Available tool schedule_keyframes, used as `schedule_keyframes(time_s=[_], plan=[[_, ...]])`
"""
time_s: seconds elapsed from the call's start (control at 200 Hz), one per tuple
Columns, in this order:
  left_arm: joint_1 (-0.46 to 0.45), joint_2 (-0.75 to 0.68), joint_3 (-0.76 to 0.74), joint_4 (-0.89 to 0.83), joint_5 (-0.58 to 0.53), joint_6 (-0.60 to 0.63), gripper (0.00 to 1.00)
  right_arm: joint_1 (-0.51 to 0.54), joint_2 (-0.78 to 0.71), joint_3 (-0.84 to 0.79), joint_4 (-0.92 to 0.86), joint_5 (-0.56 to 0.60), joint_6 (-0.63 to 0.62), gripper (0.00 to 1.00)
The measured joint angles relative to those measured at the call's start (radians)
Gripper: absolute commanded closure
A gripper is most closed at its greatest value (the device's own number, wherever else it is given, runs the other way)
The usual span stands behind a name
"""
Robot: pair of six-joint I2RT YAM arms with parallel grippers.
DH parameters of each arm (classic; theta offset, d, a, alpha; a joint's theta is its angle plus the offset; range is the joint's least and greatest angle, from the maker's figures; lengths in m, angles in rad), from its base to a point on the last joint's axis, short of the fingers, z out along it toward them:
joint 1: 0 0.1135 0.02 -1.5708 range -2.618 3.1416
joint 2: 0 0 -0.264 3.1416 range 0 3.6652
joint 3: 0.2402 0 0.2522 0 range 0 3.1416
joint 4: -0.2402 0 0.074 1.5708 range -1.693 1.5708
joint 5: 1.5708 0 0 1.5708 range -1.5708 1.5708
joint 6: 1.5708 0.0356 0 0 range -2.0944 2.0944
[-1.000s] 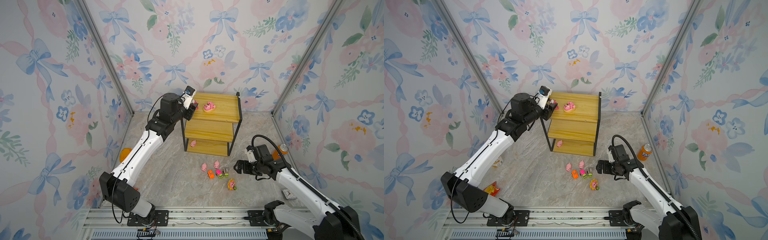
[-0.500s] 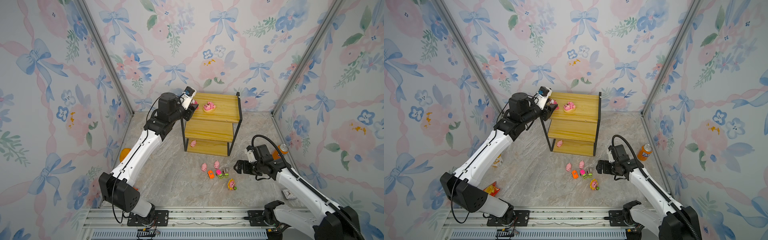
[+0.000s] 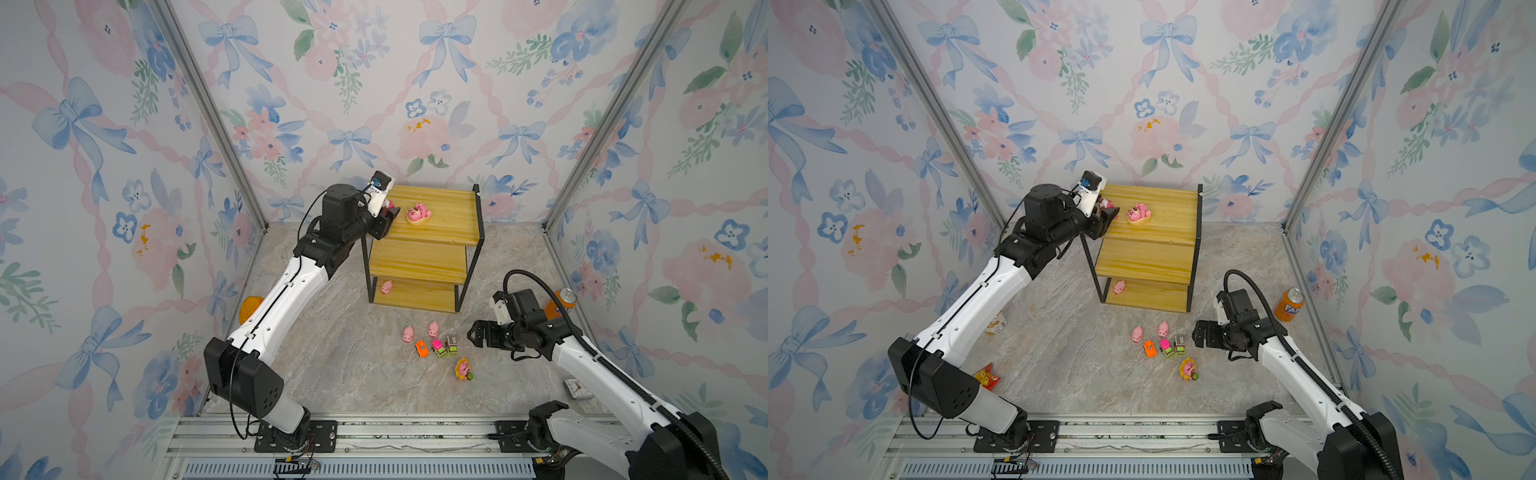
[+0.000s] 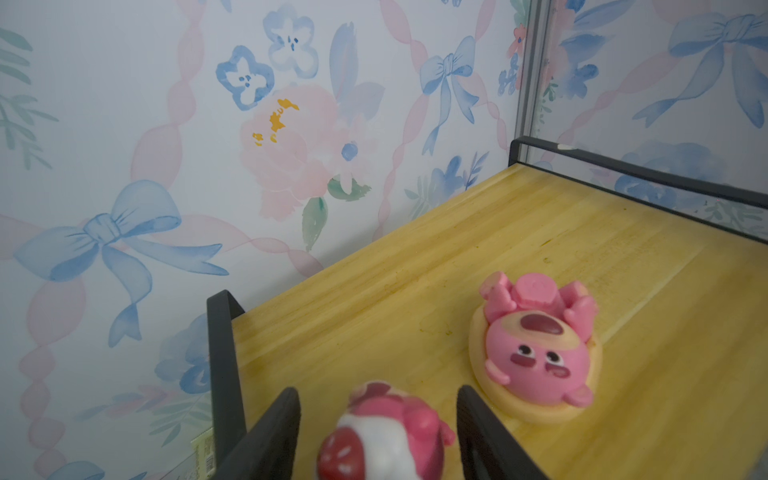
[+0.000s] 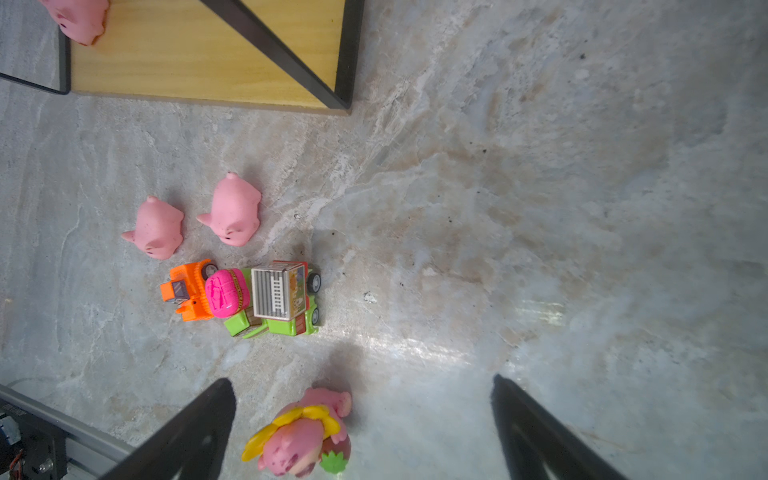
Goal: Place and organize the plastic toys onto the shelf
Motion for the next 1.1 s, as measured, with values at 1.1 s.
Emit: schedule_keyframes(time_s=[1.1], plan=[[-0.024, 0.02, 0.013, 0.0, -0.055, 0.032, 0.64, 0.0, 0.0, -0.001, 0.0, 0.0, 0.0, 0.02]])
